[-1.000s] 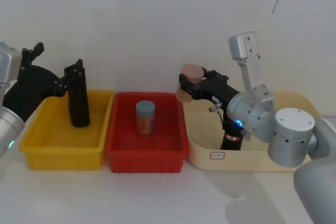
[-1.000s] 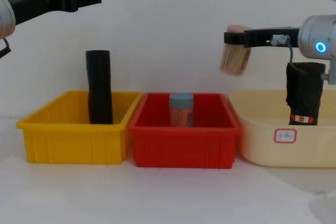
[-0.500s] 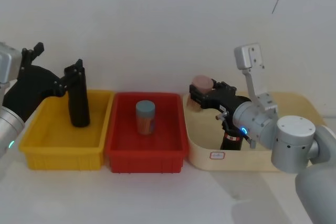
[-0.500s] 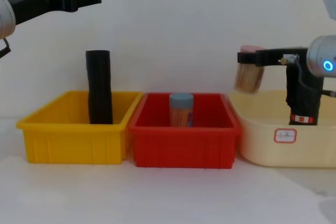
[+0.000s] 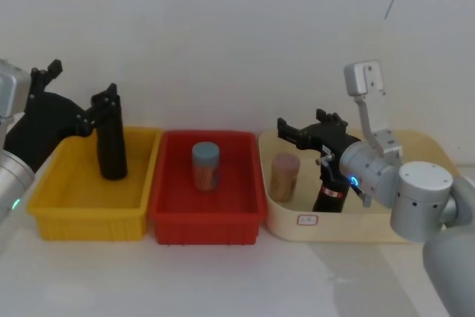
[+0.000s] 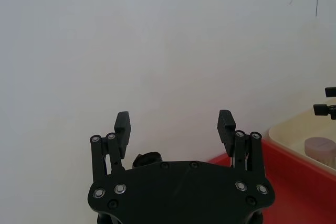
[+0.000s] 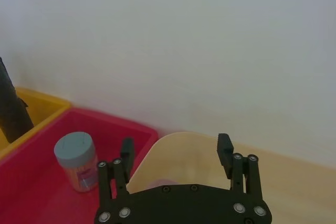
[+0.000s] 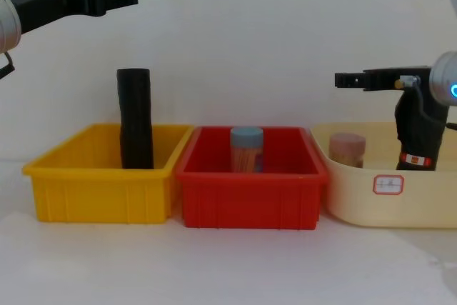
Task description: Pick up the garbage bag with the one hand and transfer it to the other hand.
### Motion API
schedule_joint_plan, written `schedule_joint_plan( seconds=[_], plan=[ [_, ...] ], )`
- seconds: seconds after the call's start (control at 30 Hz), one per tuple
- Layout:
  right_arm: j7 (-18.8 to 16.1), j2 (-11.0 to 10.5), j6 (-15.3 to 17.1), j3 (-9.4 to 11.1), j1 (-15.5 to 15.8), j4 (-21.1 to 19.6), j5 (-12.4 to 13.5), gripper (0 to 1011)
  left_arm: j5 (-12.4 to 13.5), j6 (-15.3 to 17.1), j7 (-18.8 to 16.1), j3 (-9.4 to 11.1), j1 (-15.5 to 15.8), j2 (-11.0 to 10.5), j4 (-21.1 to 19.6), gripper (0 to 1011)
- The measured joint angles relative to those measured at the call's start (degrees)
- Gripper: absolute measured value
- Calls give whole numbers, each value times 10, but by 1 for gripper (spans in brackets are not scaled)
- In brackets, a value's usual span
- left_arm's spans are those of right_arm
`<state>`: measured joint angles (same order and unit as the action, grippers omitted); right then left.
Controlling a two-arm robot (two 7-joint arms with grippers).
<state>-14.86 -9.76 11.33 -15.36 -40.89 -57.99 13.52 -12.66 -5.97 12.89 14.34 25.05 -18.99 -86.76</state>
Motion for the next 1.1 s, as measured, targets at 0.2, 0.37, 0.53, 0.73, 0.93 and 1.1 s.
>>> schedule_joint_plan(
  seconds=[0.2, 0.37, 0.53, 0.73, 0.93, 1.1],
  plan=[
    [-3, -3, 0, 4, 7, -21, 0, 1001, 0, 0, 0, 0, 0, 0, 0, 1002],
    [-6, -7, 0, 7, 17, -47, 1, 1001, 0, 0, 0, 0, 0, 0, 0, 1002],
    [-12, -13, 2, 9, 31, -87, 6, 1001, 0, 0, 0, 0, 0, 0, 0, 1002],
    [-19, -19, 9, 9, 51, -132, 14, 1001, 0, 0, 0, 0, 0, 0, 0, 1002],
    [-23, -22, 13, 9, 61, -157, 19, 1001, 0, 0, 0, 0, 0, 0, 0, 1002],
    [-25, -24, 15, 9, 69, -174, 22, 1001, 0, 0, 0, 0, 0, 0, 0, 1002]
  ],
)
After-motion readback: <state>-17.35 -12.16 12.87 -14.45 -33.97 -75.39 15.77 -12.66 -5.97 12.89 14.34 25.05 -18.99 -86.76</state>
